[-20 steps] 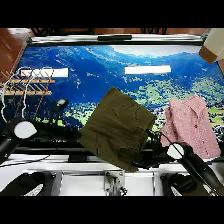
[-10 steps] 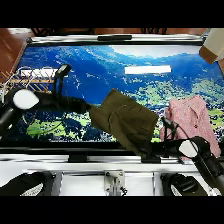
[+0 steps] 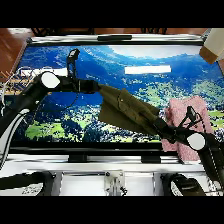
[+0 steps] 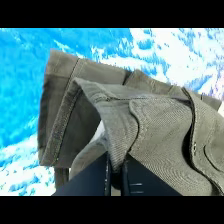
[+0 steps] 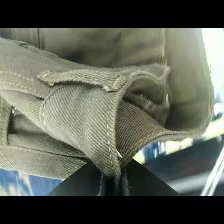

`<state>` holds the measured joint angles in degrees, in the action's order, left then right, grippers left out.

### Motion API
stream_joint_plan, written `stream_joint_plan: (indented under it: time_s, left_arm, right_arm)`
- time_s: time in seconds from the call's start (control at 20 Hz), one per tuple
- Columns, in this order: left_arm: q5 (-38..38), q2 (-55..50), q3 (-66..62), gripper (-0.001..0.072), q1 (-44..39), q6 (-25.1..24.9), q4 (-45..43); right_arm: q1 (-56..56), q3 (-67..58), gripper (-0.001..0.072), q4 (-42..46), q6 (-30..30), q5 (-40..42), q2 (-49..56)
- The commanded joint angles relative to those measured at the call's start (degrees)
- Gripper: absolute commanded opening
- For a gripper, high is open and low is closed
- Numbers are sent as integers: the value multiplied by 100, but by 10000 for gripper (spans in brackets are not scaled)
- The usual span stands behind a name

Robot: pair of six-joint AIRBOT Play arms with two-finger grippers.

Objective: Fold the shirts.

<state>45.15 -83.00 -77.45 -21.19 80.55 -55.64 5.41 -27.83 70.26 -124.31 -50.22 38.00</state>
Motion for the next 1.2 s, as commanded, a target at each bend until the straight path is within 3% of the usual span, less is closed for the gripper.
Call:
stream_joint_plan:
  time_s: [0.0,0.05,0.1,0.15,0.2,0.25,0.3,0.6,0.75,0.8,0.85,1.15]
  left_arm:
    - [-164,-575,-74,60,9,0,557]
    - [-188,-695,-74,62,9,2,584]
    - [-192,-780,-74,81,9,2,584]
    - [-190,-837,-74,209,9,0,584]
    - [-190,-852,-74,400,13,0,575]
    - [-175,-846,-90,565,52,-2,573]
    - [-90,-844,-142,618,129,-33,570]
    - [1169,-833,-334,616,1178,-59,459]
    - [1893,-835,-328,615,1587,-39,173]
    - [2057,-835,-328,614,1648,-39,109]
    - [2170,-835,-328,614,1672,-39,98]
    - [2367,-833,-328,614,1545,-39,103]
  right_arm:
    - [-101,-7,89,-122,-72,846,549]
    - [-101,-7,101,-120,-37,1027,737]
    - [-101,-7,199,-142,17,1252,916]
    - [-101,-7,395,-227,111,1451,1032]
    - [-103,-9,488,-450,345,1644,1108]
    - [-103,-20,502,-629,645,1803,1110]
    - [-107,-105,502,-629,863,1768,1099]
    - [-804,-977,503,621,1722,-286,1099]
    - [-1058,-977,504,151,2347,-601,1130]
    - [-1058,-975,608,-4,2485,-688,1180]
    - [-1058,-970,643,-140,2599,-758,1255]
    - [-1040,-966,643,-1838,3410,-216,2188]
